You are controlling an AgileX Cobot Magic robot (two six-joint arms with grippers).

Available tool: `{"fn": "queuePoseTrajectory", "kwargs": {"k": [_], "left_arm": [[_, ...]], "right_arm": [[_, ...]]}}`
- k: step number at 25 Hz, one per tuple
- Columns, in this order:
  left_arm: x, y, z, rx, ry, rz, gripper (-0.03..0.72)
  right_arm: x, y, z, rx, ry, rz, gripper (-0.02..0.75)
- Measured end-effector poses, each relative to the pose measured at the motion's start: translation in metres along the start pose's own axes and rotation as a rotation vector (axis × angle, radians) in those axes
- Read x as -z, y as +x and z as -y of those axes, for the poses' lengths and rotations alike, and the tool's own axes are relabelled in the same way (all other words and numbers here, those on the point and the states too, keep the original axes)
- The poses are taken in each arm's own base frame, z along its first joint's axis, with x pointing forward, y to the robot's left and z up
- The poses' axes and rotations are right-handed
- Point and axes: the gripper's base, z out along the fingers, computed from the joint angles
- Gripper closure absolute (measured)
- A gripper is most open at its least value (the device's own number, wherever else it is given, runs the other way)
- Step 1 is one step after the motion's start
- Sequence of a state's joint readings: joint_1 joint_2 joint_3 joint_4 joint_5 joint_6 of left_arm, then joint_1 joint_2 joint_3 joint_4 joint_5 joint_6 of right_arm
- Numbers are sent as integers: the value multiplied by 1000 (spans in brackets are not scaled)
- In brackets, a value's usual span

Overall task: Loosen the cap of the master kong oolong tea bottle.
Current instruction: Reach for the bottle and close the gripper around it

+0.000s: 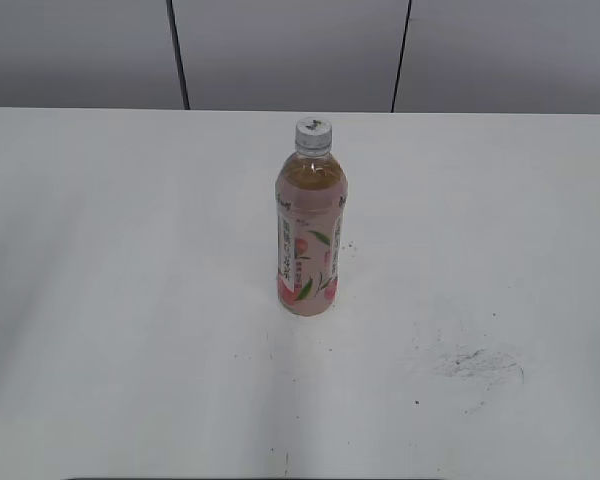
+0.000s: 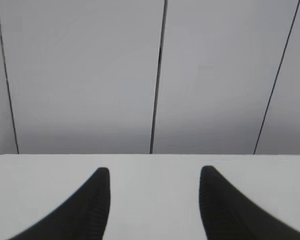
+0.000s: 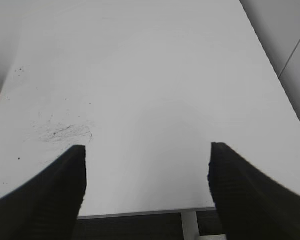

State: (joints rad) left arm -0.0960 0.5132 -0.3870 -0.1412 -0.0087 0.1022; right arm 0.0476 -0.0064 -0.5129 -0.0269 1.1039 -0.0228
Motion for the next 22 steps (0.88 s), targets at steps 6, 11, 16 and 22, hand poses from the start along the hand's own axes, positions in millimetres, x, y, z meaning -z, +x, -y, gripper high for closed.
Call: {"fn": "queuePoseTrajectory", "kwargs": {"k": [6, 11, 16, 22], "left_arm": [[-61, 31, 40, -86, 217, -66, 324], [-88, 65, 82, -80, 374, -102, 245], [-105, 103, 116, -108, 536, -96, 214], [-114, 140, 134, -54, 671, -65, 187]], "right_arm": [[0, 0, 0, 0, 0, 0, 167], [0, 0, 0, 0, 0, 0, 167], [0, 0, 0, 0, 0, 0, 167], [0, 0, 0, 0, 0, 0, 167]]}}
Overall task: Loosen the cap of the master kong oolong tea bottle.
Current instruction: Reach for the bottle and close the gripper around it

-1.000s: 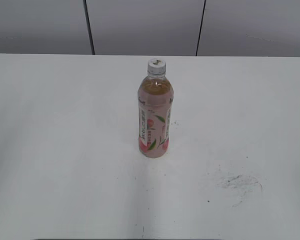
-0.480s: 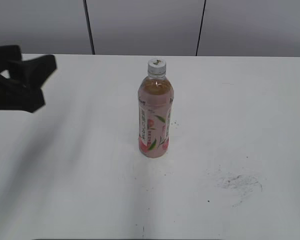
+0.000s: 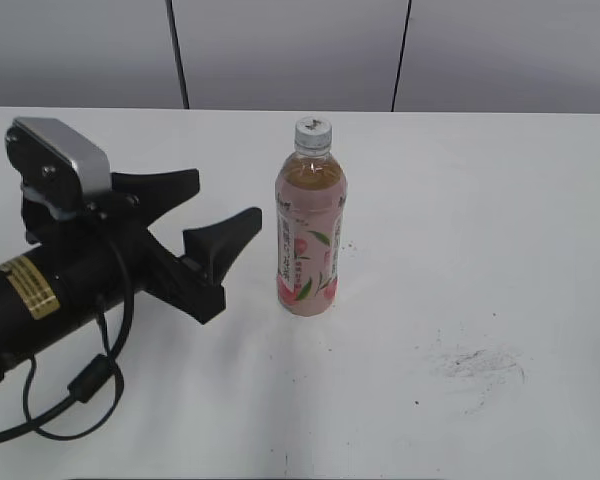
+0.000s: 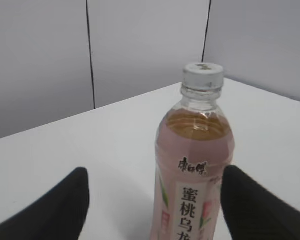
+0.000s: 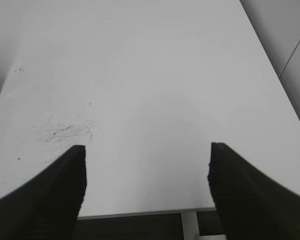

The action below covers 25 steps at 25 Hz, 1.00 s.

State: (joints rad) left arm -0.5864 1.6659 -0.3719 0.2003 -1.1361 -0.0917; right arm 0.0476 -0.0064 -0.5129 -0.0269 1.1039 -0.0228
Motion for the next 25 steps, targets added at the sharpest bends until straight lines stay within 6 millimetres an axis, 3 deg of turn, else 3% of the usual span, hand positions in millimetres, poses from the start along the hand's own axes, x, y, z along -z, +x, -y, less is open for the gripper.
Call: {"fn": "queuePoseTrajectory", "kwargs": {"k": [8, 21, 25], "left_arm": [[-8, 50, 7, 15, 103, -152, 143], [-42, 26, 4, -30, 138, -20, 139], [-50, 32, 3, -24, 138, -32, 139]], "right_arm": [[0, 0, 0, 0, 0, 0, 167], [0, 0, 0, 0, 0, 0, 167], [0, 0, 0, 0, 0, 0, 167]]}}
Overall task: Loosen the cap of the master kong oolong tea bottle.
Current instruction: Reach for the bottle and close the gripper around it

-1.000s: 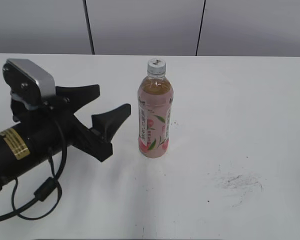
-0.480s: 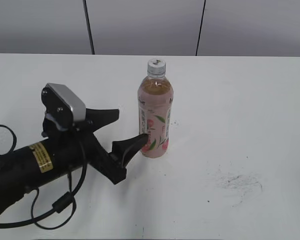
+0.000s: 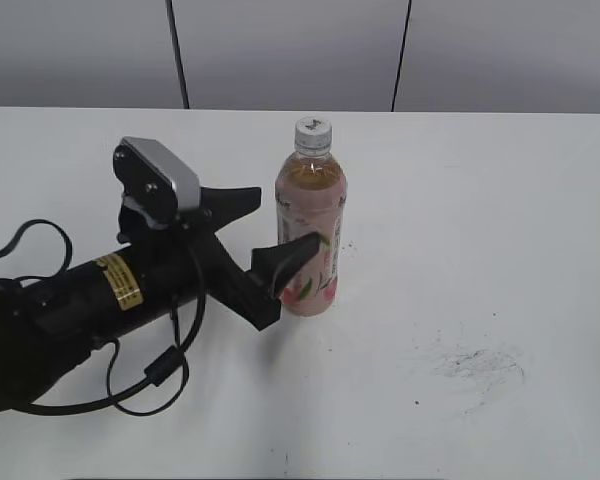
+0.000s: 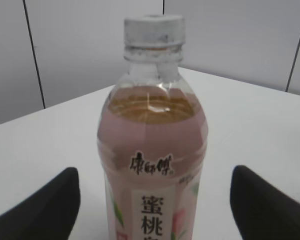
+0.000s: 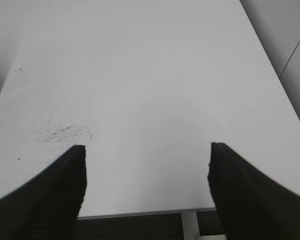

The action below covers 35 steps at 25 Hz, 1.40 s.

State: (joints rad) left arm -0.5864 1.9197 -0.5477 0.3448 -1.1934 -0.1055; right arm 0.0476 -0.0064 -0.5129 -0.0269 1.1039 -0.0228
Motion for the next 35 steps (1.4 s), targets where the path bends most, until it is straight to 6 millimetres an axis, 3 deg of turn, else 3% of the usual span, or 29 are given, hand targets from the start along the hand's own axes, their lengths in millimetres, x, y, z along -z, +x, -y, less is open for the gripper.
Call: {"fn": "queuePoseTrajectory", "kwargs": {"k": [6, 23, 29, 35], "left_arm": [[-10, 21, 0, 24, 33, -54, 130], [-48, 28, -12, 50, 38, -4, 128], [-48, 30, -11, 52, 41, -8, 275], [-48, 30, -11, 51, 42, -8, 281]], "right_arm": [[0, 0, 0, 0, 0, 0, 167], [0, 0, 0, 0, 0, 0, 167], [0, 0, 0, 0, 0, 0, 167], [0, 0, 0, 0, 0, 0, 167]]}}
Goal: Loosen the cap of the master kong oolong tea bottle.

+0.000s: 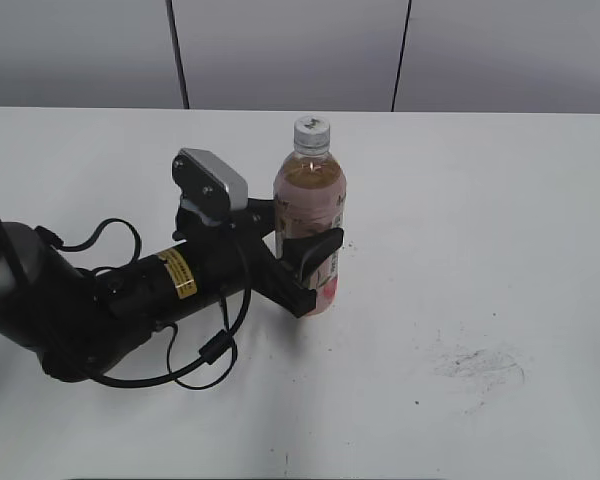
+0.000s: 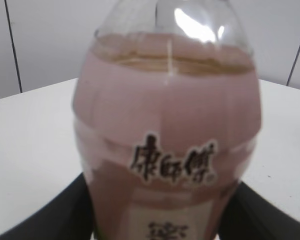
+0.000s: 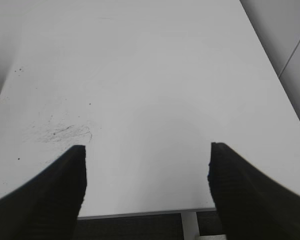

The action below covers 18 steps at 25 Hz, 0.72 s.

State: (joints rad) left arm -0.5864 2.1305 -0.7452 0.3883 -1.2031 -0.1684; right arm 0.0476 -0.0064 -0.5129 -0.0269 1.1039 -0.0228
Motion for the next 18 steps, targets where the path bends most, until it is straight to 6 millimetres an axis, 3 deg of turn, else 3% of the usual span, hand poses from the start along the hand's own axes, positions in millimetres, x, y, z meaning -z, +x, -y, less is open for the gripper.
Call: {"fn": "queuePoseTrajectory", "kwargs": {"k": [6, 14, 18], "left_arm": [[0, -2, 3, -15, 26, -7, 281], [3, -13, 18, -116, 190, -44, 281], [3, -14, 18, -73, 192, -47, 281]], "right_arm": [[0, 0, 0, 0, 0, 0, 167], [0, 0, 0, 0, 0, 0, 167], [0, 0, 0, 0, 0, 0, 167]]}}
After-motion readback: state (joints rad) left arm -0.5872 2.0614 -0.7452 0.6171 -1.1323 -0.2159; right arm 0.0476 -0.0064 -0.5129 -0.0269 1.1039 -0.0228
